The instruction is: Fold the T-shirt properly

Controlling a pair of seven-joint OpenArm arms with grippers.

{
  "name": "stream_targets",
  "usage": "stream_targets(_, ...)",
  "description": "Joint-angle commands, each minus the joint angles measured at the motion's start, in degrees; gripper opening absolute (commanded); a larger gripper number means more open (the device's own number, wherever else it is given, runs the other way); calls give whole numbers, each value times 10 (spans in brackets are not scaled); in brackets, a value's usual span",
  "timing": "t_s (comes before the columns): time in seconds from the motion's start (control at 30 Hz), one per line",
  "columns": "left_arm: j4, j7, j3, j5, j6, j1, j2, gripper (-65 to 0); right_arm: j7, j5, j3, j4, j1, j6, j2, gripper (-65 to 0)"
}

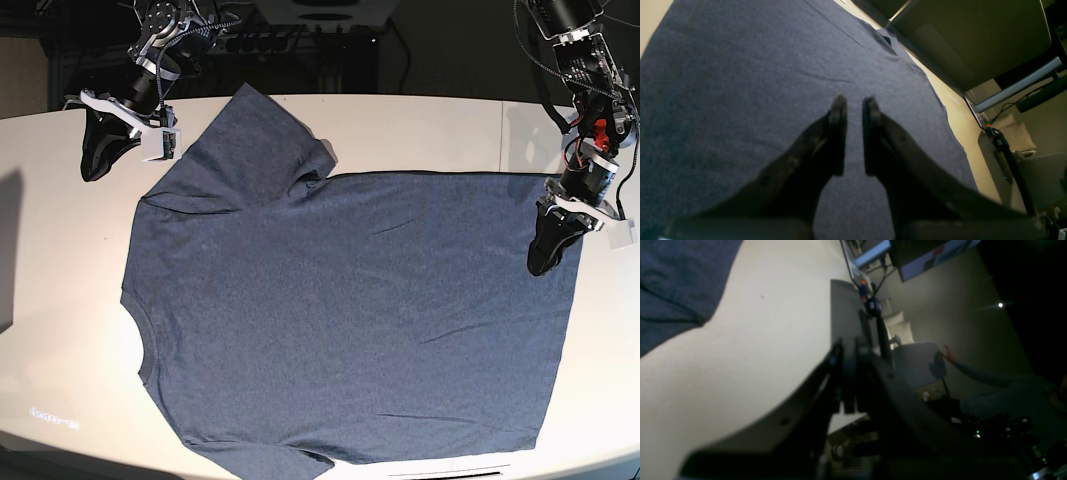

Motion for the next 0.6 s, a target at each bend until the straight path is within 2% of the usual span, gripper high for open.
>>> stream_targets(0.0,9,-14,-2,-14,-14,-6,-7,-529,4,-15,2,10,-2,-10,3,-650)
stream_targets(0.23,9,-14,-2,-14,-14,-6,-7,-529,5,-17,2,10,-2,-10,3,-649)
stream_targets(0.33,9,-14,-2,-14,-14,-6,-7,-529,5,-17,2,10,-2,-10,3,-536)
stream_targets(0.4,9,-14,-2,-14,-14,-6,-7,-529,5,-22,2,10,-2,-10,2,-486)
stream_targets(0.57,9,-14,-2,-14,-14,-6,-7,-529,2,-52,2,10,-2,-10,3,-481)
